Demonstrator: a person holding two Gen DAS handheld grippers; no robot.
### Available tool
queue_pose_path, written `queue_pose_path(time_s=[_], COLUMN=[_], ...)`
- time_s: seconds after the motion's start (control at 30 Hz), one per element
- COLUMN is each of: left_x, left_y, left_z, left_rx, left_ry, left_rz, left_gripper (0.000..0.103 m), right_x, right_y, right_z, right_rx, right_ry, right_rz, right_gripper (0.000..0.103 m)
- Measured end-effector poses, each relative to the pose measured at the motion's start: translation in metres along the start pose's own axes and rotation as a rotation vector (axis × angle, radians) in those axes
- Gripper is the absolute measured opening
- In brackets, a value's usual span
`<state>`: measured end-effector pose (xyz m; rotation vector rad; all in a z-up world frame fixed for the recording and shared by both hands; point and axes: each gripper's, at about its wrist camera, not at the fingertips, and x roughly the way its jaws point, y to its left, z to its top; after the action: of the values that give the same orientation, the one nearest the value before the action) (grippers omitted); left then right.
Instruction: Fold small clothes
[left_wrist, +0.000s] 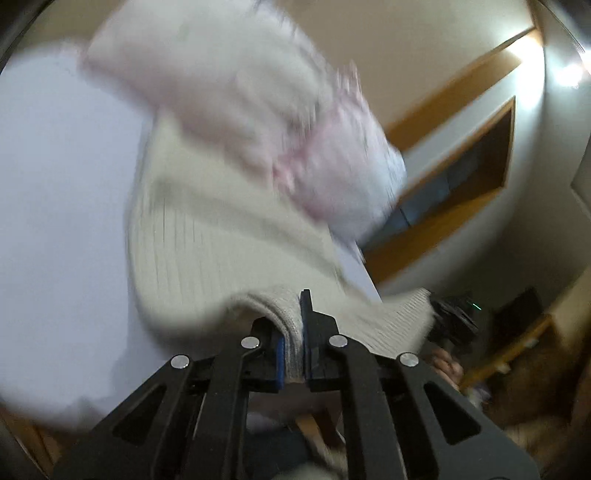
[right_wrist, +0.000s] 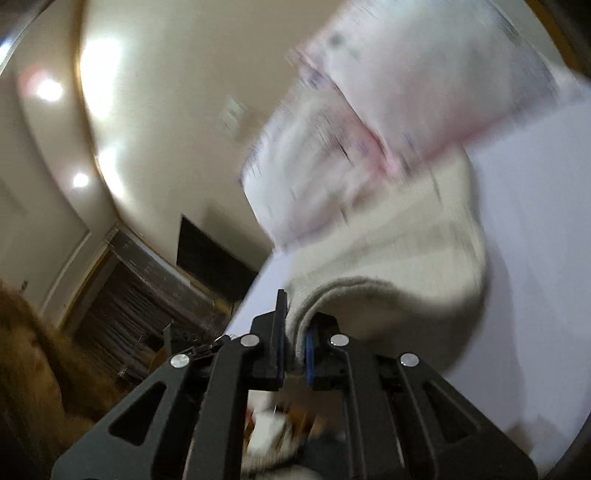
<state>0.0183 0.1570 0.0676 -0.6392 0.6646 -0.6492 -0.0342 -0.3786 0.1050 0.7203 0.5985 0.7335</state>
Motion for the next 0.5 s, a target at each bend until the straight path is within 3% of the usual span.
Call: queue_pose_path(time_s=[0.1, 0.17, 0.3, 0.4, 0.43, 0.47, 0.5], left_x=[0.036, 0.084, 0.157, 0.180, 0.182, 0.181, 0.180], left_y=[0.011, 0.026, 0.067, 0.079, 0.081, 0.085, 0.086], left_z=[0.061, 0.103, 0.129, 0.126, 0.123, 0.121, 0.122], left_rx=[0.008, 0.029, -0.069, -0.052, -0.047, -0.051, -0.057], left_ry=[-0.074, -0.073, 0.004, 0.041, 0.048, 0.059, 0.065], left_rz=[0.126, 0.250, 0.357, 0.408, 0.413, 0.412, 0.409], left_gripper=[0.006, 0.006, 0.006, 0.006, 0.006, 0.006, 0.007], right_x=[0.032, 0.060, 0.118, 0.146, 0.150, 0.144, 0.139], right_y=[-0.010, -0.038, -0.113, -0.154, -0.164, -0.168, -0.170], right_z=[0.053, 0.081, 0.104, 0.101, 0.100, 0.094, 0.094], right_rx=[-0.023, 0.043, 0.245, 0.348, 0.370, 0.387, 0.404], right_ry=[-0.099, -0.140, -0.120, -0.089, -0.092, -0.106, -0.135], right_rz=[-0.042, -0.109, -0.286, -0.415, -0.459, -0.498, -0.537], right_gripper=[0.008, 0.008, 0.008, 0.009, 0.012, 0.025, 0.046])
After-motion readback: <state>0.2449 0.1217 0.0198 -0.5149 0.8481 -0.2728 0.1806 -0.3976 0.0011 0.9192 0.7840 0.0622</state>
